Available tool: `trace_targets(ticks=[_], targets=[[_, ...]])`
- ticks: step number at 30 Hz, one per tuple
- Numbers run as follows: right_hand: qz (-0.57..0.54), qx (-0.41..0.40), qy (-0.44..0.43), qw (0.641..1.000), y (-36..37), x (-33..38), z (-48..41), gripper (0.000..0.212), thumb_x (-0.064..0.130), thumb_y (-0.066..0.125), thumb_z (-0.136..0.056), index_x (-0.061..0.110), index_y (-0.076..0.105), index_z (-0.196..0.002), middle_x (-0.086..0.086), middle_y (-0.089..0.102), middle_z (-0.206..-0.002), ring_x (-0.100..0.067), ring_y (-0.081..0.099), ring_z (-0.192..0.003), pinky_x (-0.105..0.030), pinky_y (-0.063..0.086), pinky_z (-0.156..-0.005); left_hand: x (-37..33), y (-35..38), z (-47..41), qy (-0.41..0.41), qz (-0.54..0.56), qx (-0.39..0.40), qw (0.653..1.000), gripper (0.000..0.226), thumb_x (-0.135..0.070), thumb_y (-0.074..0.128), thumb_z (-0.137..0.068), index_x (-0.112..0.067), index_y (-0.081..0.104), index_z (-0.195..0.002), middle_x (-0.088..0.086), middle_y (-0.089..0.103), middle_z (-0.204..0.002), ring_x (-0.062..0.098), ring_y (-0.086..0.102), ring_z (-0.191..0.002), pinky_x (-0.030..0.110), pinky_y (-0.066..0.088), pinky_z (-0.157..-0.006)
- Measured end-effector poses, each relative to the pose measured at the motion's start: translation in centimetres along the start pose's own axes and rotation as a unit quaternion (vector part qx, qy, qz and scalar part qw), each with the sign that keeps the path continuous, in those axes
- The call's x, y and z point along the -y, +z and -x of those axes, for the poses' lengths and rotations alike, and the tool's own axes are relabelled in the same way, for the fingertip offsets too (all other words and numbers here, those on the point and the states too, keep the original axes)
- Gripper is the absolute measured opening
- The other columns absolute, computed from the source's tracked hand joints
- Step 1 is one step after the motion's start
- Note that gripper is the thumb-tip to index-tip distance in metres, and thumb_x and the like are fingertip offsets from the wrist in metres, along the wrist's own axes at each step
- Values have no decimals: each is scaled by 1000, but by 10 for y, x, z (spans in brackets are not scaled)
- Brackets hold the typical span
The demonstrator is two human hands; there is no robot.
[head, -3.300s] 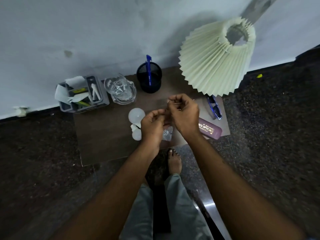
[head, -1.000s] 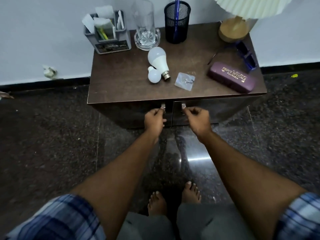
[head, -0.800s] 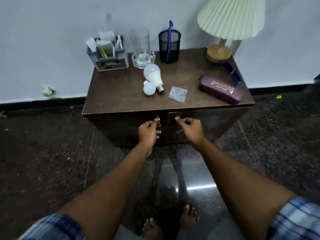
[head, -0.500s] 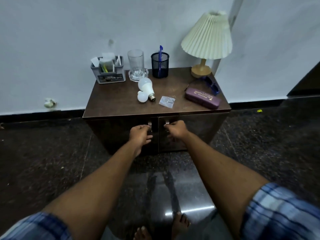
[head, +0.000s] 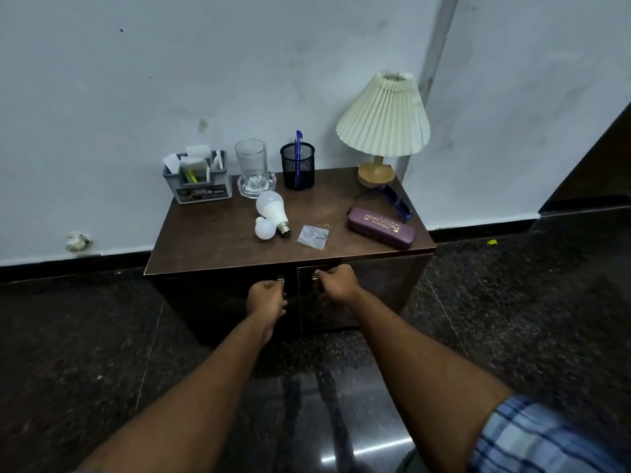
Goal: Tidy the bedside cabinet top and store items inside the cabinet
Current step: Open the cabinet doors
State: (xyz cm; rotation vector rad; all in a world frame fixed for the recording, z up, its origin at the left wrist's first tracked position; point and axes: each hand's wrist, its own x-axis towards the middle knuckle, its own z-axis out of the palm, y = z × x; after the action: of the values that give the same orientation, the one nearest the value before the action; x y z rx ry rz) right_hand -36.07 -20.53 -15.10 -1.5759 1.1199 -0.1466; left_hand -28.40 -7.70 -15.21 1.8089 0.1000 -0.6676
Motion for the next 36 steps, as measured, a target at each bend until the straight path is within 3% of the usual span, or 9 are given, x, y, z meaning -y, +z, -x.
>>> trace_targets(ticks=[3,7,12,16,20,25,30,32,36], targets=[[-24,-4,18,1000,3,-2,-5,29,27,66,-95,3,66,-80,-20,70,-76,-39,73,-67,-49,60,-62,-2,1,-5,-9,12,-8,1000,22,-25,57,-97,-15,62,-78,8,66,-85,27,67,-81,43,59,-81],[-63,21,49,997,10,-10,-4,31,27,62,-98,-4,65,-102,-20,70,-82,-29,68,-57,-30,50,-46,2,0,-5,-35,34,10,999,21,-34,56,-98,-19,59,-82,5,66,-90,29,70,-84,40,58,-77],[-91,13,66,994,16,-12,-1,27,31,62,-98,6,63,-87,-18,74,-96,-34,74,-67,-31,50,-46,1,-1,-1,-44,52,37,997,25,-48,54,-96,-27,56,-82,-3,63,-89,30,72,-86,44,57,-84],[-69,16,65,995,14,-12,6,30,34,61,-96,6,67,-87,-18,75,-97,-37,74,-69,-35,53,-51,0,-6,8,-35,-26,16,999,42,-69,49,-88,-28,57,-81,-4,63,-90,29,72,-80,43,58,-80],[-95,5,98,991,8,-12,19,56,55,58,-78,6,67,-104,-13,75,-99,-34,73,-62,-31,53,-47,-6,-13,16,-68,-81,-14,994,78,-85,50,-72,-17,63,-106,3,68,-102,28,73,-74,38,59,-72],[-100,0,120,988,1,-17,35,90,81,54,-63,9,66,-116,-10,73,-106,-31,75,-72,-42,64,-63,-9,-25,30,-102,-109,-9,989,95,-85,59,-63,-13,59,-125,6,68,-115,27,72,-74,35,56,-68],[-70,-10,149,986,-7,-22,59,134,100,58,-40,6,55,-135,-15,61,-135,-33,63,-118,-44,52,-102,-17,-33,45,-153,-105,28,982,75,-73,64,-66,-15,64,-114,4,69,-107,28,71,-77,35,48,-67],[-43,-19,144,988,-11,-27,64,128,93,64,-41,6,59,-134,-15,63,-133,-33,64,-117,-44,53,-100,-20,-36,51,-173,-108,41,978,68,-69,65,-68,-18,63,-114,3,70,-103,26,70,-78,34,48,-66],[-52,14,161,985,-18,-26,74,94,71,72,-47,11,69,-118,-9,73,-110,-27,72,-92,-39,61,-81,-20,-47,55,-201,-132,65,968,62,-60,68,-68,-22,60,-116,2,72,-98,22,73,-73,31,53,-59]])
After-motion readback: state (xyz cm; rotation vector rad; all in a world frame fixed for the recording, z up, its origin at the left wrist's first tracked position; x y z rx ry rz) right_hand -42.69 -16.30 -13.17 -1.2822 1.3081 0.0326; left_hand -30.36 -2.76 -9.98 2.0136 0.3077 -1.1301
